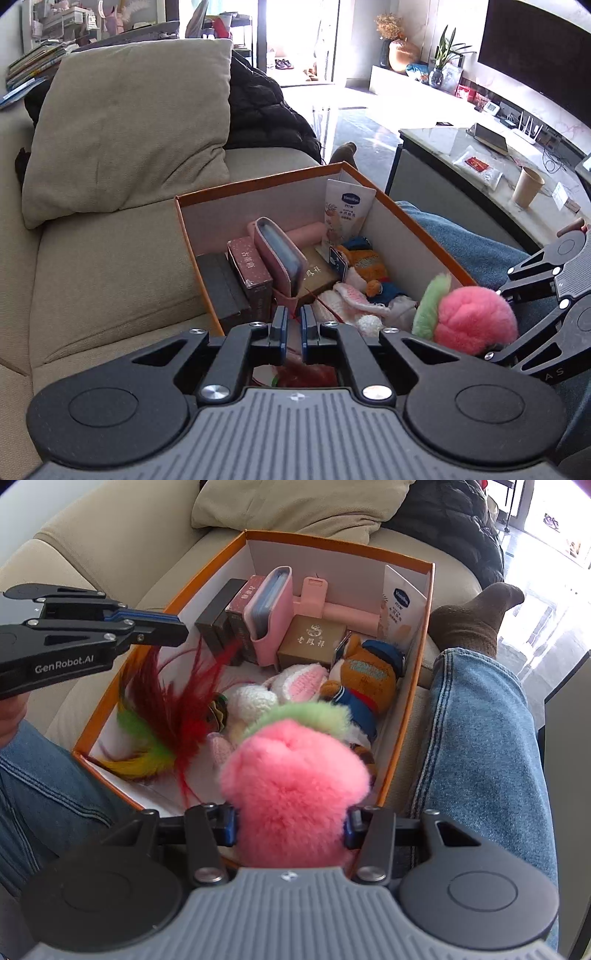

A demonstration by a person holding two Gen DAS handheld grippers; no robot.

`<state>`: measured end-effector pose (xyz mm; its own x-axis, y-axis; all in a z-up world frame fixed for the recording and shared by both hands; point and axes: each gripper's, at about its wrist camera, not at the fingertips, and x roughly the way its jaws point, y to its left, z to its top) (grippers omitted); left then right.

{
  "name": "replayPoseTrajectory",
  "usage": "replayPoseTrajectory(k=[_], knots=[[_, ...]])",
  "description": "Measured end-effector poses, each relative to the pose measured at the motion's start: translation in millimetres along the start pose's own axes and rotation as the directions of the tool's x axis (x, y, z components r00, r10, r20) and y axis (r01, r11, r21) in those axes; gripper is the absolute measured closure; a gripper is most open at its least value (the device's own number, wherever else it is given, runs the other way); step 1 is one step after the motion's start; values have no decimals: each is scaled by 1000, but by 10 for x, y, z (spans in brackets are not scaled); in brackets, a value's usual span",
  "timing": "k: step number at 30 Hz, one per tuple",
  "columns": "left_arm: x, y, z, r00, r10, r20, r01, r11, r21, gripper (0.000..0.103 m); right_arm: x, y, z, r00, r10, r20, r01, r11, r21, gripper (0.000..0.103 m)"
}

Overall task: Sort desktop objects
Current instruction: 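Carry the pink pompom with the right tool while the left carries the shuttlecock to the shoebox, then lower the shuttlecock into the shoebox with the left tool while the right releases the pompom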

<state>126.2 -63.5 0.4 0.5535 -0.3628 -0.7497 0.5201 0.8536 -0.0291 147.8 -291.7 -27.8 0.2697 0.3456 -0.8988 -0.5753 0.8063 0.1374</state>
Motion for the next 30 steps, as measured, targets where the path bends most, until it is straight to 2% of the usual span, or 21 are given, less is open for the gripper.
replayPoseTrajectory(k=[3, 5, 7, 9, 13, 17, 20, 21, 23, 24, 25, 27, 30], knots=[[-133, 53, 2, 999, -16, 34, 17, 999, -31, 94, 4, 7, 10, 1000, 0, -12, 0, 1000, -4, 53], [-189, 67, 1, 999, -48, 25, 49, 998, -26, 90, 9, 7, 26, 1000, -1, -22, 1, 1000, -5, 53], [-216, 23, -23, 996, -87, 5, 87, 996, 10, 82, 7, 17, 40, 1000, -10, -24, 9, 1000, -11, 53], [-215, -46, -61, 993, -114, -30, 115, 992, 60, 81, 4, 29, 51, 1000, -19, -24, 19, 1000, -18, 53], [-134, -154, -143, 975, -189, -116, 200, 976, 85, 78, 1, 22, 44, 999, -18, -29, 17, 1000, -12, 52], [-24, -213, -165, 961, -217, -174, 234, 969, 83, 76, -27, 18, 46, 999, -7, -35, 6, 1000, -14, 53], [23, -268, -180, 943, -259, -209, 281, 956, 86, 72, -99, 11, 59, 1000, -5, -22, 4, 1000, -26, 53], [34, -281, -183, 935, -277, -222, 301, 950, 84, 68, -132, 4, 65, 1000, -6, -14, 6, 999, -31, 54], [44, -311, -200, 921, -306, -242, 334, 939, 83, 58, -183, -21, 71, 1000, -2, -6, 2, 1000, -28, 64], [54, -327, -210, 919, -306, -249, 336, 938, 86, 49, -195, -39, 73, 1000, 6, -7, -6, 1000, -22, 75], [78, -345, -223, 919, -297, -258, 329, 940, 91, 48, -197, -58, 72, 1000, 16, -9, -16, 1000, -14, 78], [144, -370, -246, 923, -267, -276, 302, 949, 92, 48, -174, -77, 71, 1000, 24, -12, -24, 1000, -7, 78], [235, -355, -261, 917, -272, -292, 298, 953, 48, 50, -126, -87, 72, 1000, 20, -21, -20, 1000, -8, 78]])
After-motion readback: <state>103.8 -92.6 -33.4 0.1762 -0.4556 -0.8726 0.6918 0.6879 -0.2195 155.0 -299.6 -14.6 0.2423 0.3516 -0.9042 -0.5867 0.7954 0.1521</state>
